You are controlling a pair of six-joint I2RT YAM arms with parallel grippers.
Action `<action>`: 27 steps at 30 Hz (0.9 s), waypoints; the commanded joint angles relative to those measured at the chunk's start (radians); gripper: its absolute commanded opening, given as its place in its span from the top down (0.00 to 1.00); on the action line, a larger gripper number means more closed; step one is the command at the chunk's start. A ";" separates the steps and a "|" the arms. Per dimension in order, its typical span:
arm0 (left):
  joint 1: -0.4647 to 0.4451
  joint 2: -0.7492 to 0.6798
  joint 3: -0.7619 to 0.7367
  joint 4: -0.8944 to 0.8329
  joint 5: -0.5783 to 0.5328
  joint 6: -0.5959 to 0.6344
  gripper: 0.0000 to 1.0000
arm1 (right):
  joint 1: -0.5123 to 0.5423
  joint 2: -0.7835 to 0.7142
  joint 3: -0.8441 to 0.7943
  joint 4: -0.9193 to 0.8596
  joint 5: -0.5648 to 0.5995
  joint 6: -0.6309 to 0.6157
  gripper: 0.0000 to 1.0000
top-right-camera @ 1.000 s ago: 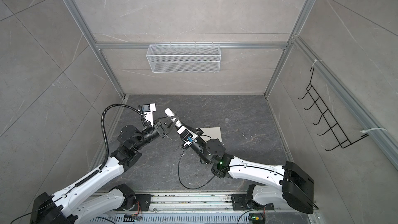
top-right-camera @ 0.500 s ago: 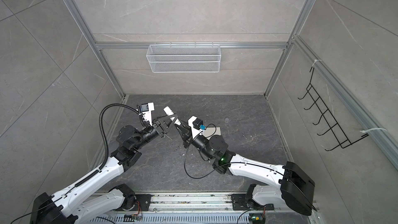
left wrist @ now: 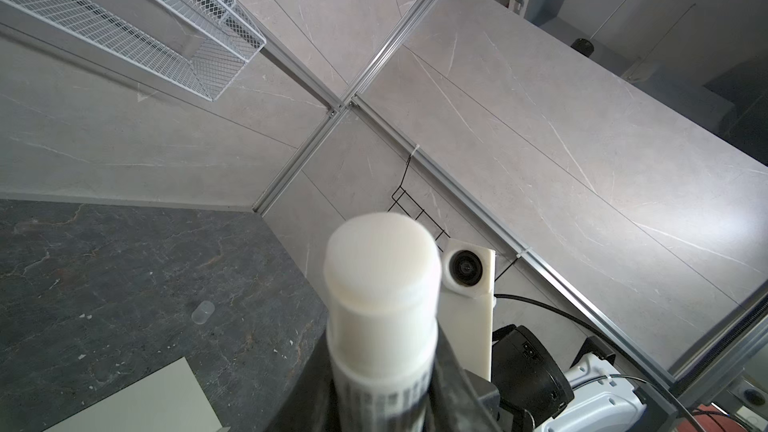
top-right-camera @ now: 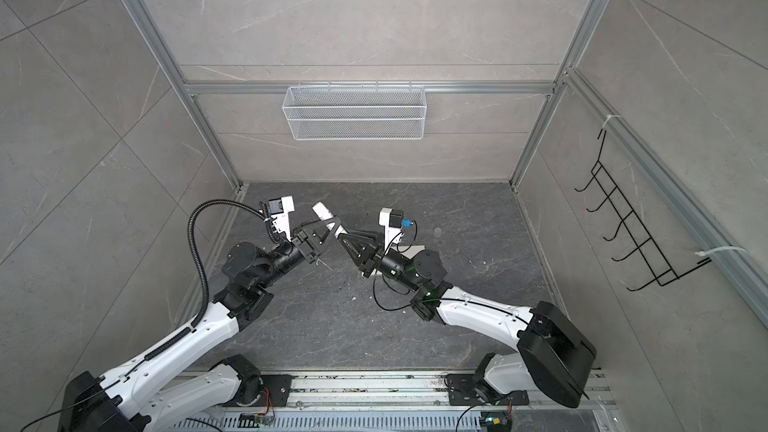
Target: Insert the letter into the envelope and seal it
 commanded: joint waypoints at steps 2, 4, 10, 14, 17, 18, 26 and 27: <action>-0.010 -0.017 0.009 0.051 0.045 0.018 1.00 | -0.024 -0.012 0.032 -0.010 0.054 0.010 0.95; -0.010 -0.016 0.015 0.028 0.020 -0.004 1.00 | -0.024 -0.030 0.037 -0.043 0.049 -0.050 0.68; -0.009 -0.027 0.055 -0.152 -0.151 -0.192 1.00 | 0.001 -0.136 0.001 -0.150 0.194 -0.358 0.26; -0.009 -0.036 0.130 -0.379 -0.209 -0.298 1.00 | 0.088 -0.185 -0.041 -0.145 0.337 -0.700 0.16; -0.010 -0.034 0.174 -0.465 -0.216 -0.359 1.00 | 0.142 -0.180 -0.048 -0.166 0.416 -0.887 0.14; -0.010 -0.032 0.185 -0.485 -0.219 -0.383 1.00 | 0.155 -0.176 -0.055 -0.161 0.429 -0.930 0.14; -0.009 0.002 0.240 -0.582 -0.182 -0.479 1.00 | 0.198 -0.094 -0.083 -0.030 0.497 -1.023 0.18; -0.010 0.006 0.243 -0.580 -0.174 -0.485 1.00 | 0.199 -0.084 -0.078 -0.019 0.500 -1.024 0.19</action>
